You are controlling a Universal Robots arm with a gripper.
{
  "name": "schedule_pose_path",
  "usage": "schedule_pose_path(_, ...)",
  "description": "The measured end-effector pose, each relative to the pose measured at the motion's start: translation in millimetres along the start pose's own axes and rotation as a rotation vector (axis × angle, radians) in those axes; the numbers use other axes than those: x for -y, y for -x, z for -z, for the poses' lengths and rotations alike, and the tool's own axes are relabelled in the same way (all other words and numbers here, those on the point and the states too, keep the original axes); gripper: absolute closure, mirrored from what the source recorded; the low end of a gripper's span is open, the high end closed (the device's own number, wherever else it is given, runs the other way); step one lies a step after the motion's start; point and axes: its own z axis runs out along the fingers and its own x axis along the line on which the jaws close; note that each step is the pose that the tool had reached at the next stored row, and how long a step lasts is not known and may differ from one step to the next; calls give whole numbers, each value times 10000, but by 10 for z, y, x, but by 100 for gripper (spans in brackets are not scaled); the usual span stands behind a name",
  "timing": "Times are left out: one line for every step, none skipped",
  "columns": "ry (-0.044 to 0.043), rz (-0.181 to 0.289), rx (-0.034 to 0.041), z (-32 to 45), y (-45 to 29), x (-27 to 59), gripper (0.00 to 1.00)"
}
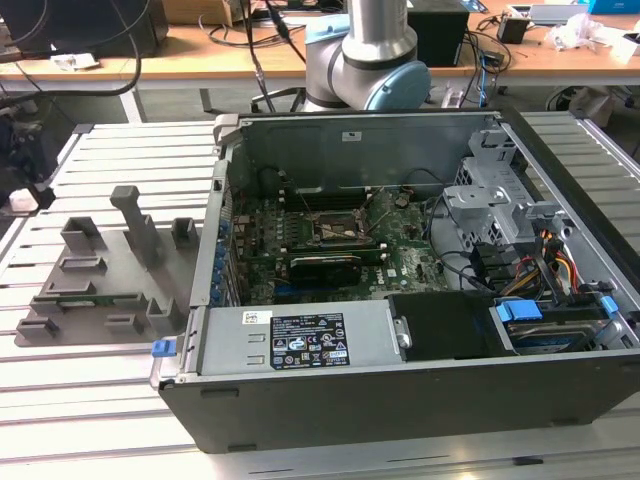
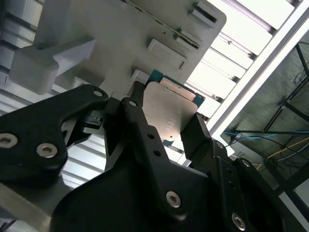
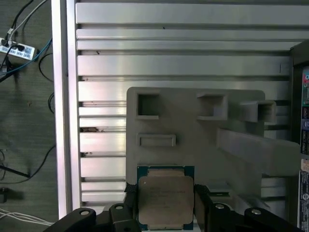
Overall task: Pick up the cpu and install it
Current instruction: 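Pick up the cpu and move it towards the insertion slot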
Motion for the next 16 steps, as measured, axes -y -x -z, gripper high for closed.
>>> schedule_pose_path(0,0,1,30,1,1,45)
schedule_pose_path(0,0,0,52,2,2,45)
schedule_pose_path(0,0,0,76,2,4,45)
schedule_pose_path(0,0,0,109,3,5,45)
schedule_pose_path(0,0,1,145,5,7,45)
schedule_pose_path(1,0,1,174,5,8,45)
schedule_pose_path(1,0,1,197,6,9,45)
schedule_pose_path(0,0,0,243,8,11,45)
schedule_pose_path(0,0,0,275,9,13,45)
schedule_pose_path(0,0,-1,298,10,14,45)
schedule_pose_path(0,0,0,334,11,15,45)
schedule_pose_path(0,0,0,370,12,17,45)
schedule_pose_path(0,1,1,394,13,18,45)
schedule_pose_path(0,0,-1,429,13,19,45)
schedule_pose_path(0,0,0,451,14,21,45)
schedule_pose_path(0,0,0,483,15,22,45)
